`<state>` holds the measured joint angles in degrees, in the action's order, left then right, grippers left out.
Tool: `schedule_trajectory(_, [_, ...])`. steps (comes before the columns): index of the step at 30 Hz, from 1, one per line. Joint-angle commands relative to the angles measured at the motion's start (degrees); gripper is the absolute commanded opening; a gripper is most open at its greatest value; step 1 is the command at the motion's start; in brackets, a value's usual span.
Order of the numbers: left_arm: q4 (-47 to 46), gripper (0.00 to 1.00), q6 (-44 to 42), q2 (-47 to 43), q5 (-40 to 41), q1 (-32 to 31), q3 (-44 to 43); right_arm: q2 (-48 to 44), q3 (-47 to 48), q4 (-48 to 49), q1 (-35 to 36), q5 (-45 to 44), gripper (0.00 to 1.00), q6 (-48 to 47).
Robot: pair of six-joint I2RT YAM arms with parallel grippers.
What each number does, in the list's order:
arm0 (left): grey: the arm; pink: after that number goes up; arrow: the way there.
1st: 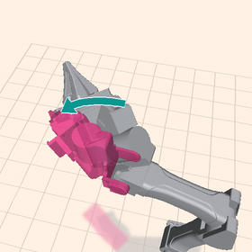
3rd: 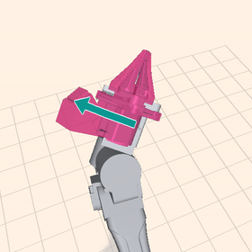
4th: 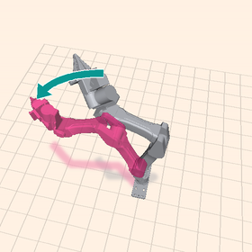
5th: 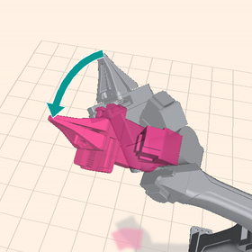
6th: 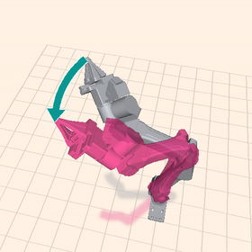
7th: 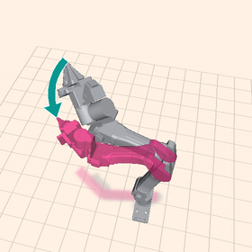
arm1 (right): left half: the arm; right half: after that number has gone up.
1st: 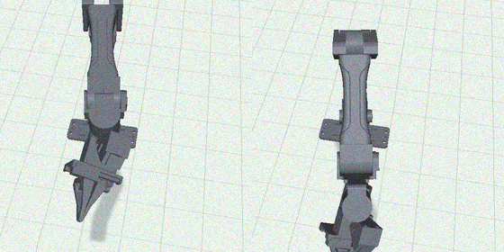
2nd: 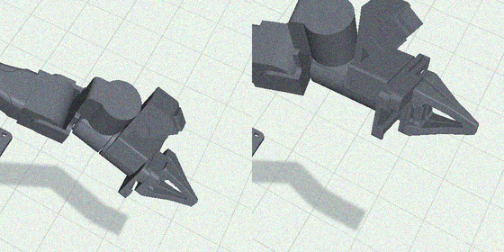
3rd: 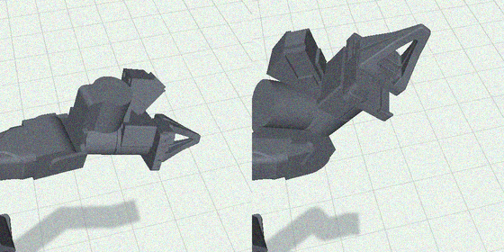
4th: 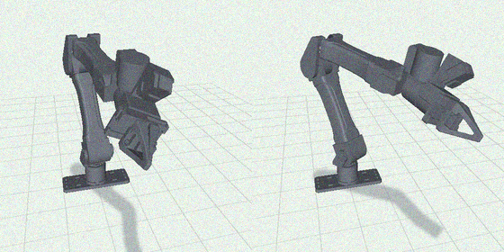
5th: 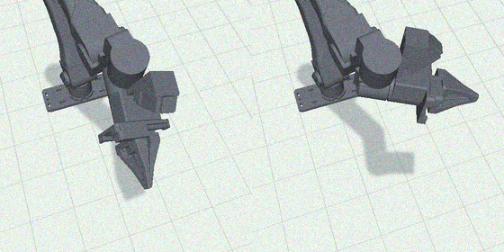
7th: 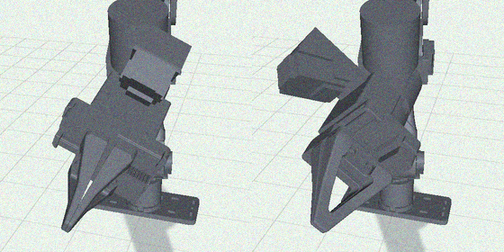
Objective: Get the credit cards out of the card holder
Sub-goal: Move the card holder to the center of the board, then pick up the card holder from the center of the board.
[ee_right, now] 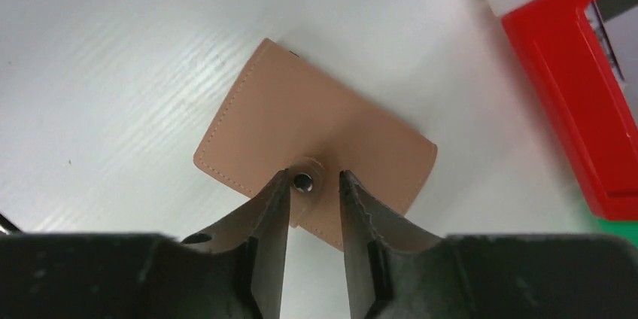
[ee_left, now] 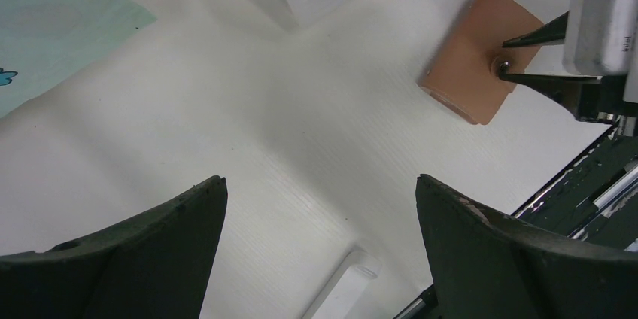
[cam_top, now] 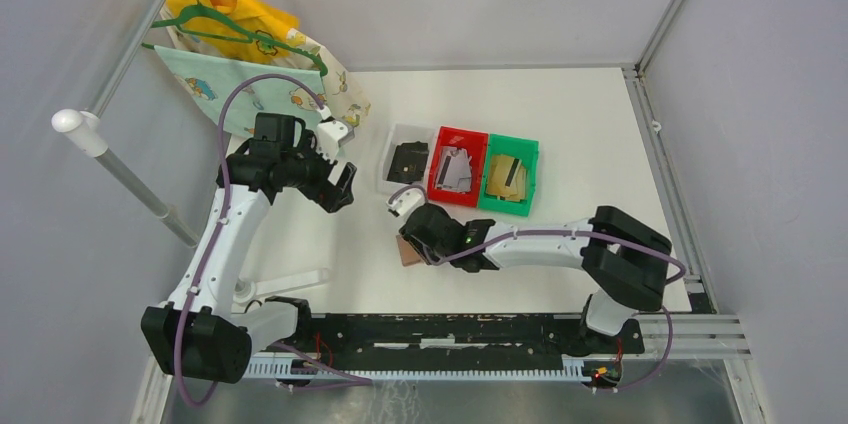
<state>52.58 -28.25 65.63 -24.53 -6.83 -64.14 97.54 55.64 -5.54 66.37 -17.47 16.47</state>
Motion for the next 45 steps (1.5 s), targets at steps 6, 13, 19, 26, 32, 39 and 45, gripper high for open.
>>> schedule_trajectory(6, [0.2,1.00,-2.2,-0.4,-2.9,0.2,-1.9,-11.0,-2.2,-3.7,-0.6,-2.4,0.84,1.5])
schedule_trajectory(13, [0.9,1.00,-3.4,-0.5,-3.2,0.2,-1.6,-13.8,-9.0,-2.3,-6.4,4.3,0.74,14.9])
schedule_trajectory(19, [1.6,1.00,-4.1,-0.3,-5.2,0.2,-1.0,-13.0,-12.2,4.1,-10.0,13.3,0.64,18.9])
schedule_trajectory(26, [2.4,1.00,-5.2,-0.4,-4.8,0.2,-1.3,-9.5,-14.3,11.1,-12.0,19.7,0.48,22.9])
schedule_trajectory(32, [2.8,1.00,-6.3,-0.5,-5.8,0.2,0.1,-7.2,-16.6,16.3,-14.0,25.3,0.43,25.8])
schedule_trajectory(39, [2.5,1.00,-7.3,0.6,-9.8,0.1,1.7,-6.6,-16.9,18.5,-14.3,27.1,0.05,27.1])
schedule_trajectory(45, [0.3,1.00,-6.1,2.0,-14.7,-0.4,4.4,-13.1,-16.3,21.1,-14.3,28.1,0.00,21.1])
